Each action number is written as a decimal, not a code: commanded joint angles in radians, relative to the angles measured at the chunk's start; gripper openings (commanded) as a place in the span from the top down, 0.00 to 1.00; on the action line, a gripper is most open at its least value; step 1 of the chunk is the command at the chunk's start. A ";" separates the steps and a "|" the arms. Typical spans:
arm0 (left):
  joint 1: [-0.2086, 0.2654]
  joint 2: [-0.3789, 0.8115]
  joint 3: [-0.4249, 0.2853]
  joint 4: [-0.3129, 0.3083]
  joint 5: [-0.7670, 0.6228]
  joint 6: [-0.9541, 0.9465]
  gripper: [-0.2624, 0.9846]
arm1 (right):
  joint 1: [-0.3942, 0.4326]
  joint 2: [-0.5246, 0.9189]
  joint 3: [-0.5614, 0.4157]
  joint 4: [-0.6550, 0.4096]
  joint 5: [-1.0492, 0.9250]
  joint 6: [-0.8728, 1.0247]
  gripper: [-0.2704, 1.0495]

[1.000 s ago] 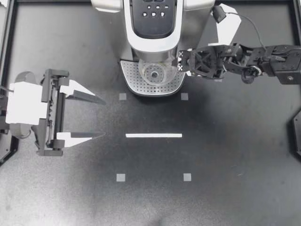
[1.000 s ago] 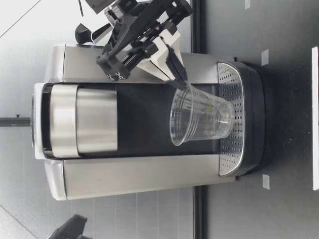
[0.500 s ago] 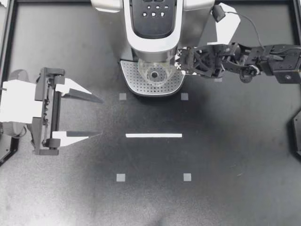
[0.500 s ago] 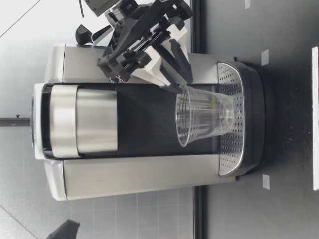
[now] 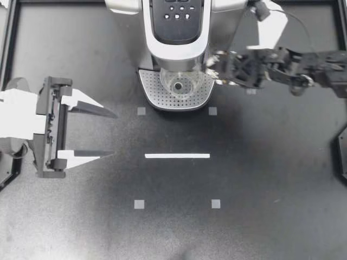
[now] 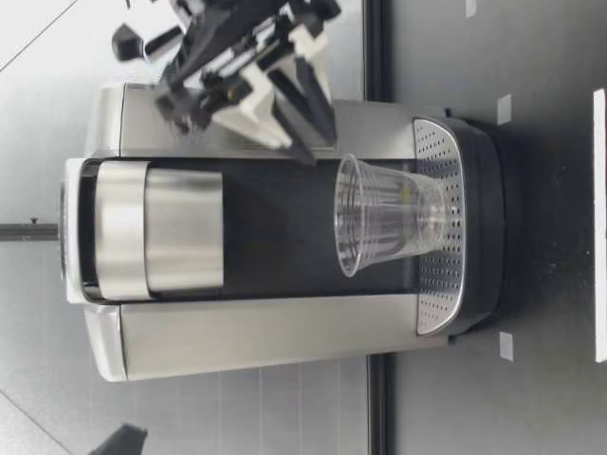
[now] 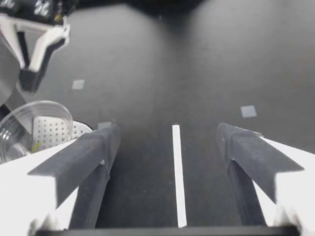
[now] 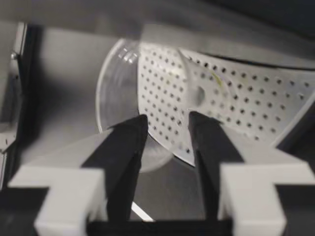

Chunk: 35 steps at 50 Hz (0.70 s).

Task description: Place the coffee capsule inside the capsule container, then place the cup onto the center of the cup tray, then push the 'Hot Water' and 'Travel Mug' buttons.

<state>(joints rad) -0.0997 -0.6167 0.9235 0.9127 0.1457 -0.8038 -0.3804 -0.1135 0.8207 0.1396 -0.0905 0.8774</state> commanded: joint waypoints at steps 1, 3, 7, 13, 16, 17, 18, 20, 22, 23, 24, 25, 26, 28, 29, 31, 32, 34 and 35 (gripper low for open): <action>0.003 -0.011 -0.012 -0.002 -0.006 -0.002 0.20 | 0.002 -0.054 0.017 -0.002 -0.025 -0.002 0.44; 0.003 -0.012 -0.012 -0.003 -0.006 -0.002 0.20 | 0.002 -0.074 0.038 -0.002 -0.037 -0.003 0.44; 0.003 -0.011 -0.011 -0.008 -0.006 -0.003 0.20 | 0.002 -0.110 0.072 -0.009 -0.046 -0.011 0.44; 0.003 -0.011 -0.009 -0.029 -0.006 -0.009 0.20 | 0.003 -0.173 0.123 -0.083 -0.048 -0.043 0.44; 0.003 -0.009 -0.009 -0.037 -0.006 -0.017 0.20 | 0.008 -0.212 0.143 -0.141 -0.052 -0.064 0.44; 0.003 -0.008 -0.009 -0.038 -0.008 -0.020 0.20 | 0.012 -0.227 0.149 -0.163 -0.054 -0.072 0.44; 0.003 -0.008 -0.009 -0.040 -0.008 -0.025 0.20 | 0.017 -0.239 0.153 -0.186 -0.054 -0.078 0.44; 0.003 -0.006 -0.009 -0.043 -0.008 -0.032 0.20 | 0.029 -0.270 0.167 -0.245 -0.055 -0.101 0.44; 0.003 -0.003 -0.011 -0.046 -0.009 -0.040 0.20 | 0.043 -0.290 0.178 -0.293 -0.055 -0.121 0.44; 0.003 -0.002 -0.012 -0.046 -0.009 -0.044 0.20 | 0.052 -0.299 0.184 -0.318 -0.058 -0.130 0.44; 0.003 0.002 -0.012 -0.046 -0.011 -0.049 0.20 | 0.061 -0.308 0.190 -0.341 -0.058 -0.141 0.44; 0.005 0.003 -0.012 -0.048 -0.012 -0.052 0.20 | 0.072 -0.318 0.196 -0.362 -0.060 -0.150 0.44; 0.006 0.003 -0.014 -0.046 -0.012 -0.058 0.20 | 0.083 -0.325 0.201 -0.383 -0.061 -0.161 0.44; 0.009 0.008 -0.017 -0.046 -0.015 -0.071 0.20 | 0.106 -0.339 0.210 -0.426 -0.069 -0.179 0.44; 0.011 0.008 -0.017 -0.046 -0.018 -0.077 0.20 | 0.118 -0.347 0.215 -0.446 -0.075 -0.189 0.44; 0.017 0.011 -0.014 -0.048 -0.028 -0.092 0.22 | 0.143 -0.360 0.224 -0.480 -0.087 -0.206 0.44; 0.021 0.012 -0.012 -0.046 -0.032 -0.097 0.22 | 0.160 -0.368 0.232 -0.502 -0.098 -0.218 0.44; 0.028 0.012 -0.009 -0.046 -0.043 -0.104 0.23 | 0.181 -0.382 0.241 -0.531 -0.114 -0.235 0.44; 0.032 0.012 -0.009 -0.048 -0.049 -0.107 0.24 | 0.192 -0.388 0.245 -0.543 -0.121 -0.241 0.44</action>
<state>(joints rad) -0.0844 -0.6013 0.9265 0.8667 0.1181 -0.9050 -0.2270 -0.4709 1.0677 -0.3590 -0.1795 0.6535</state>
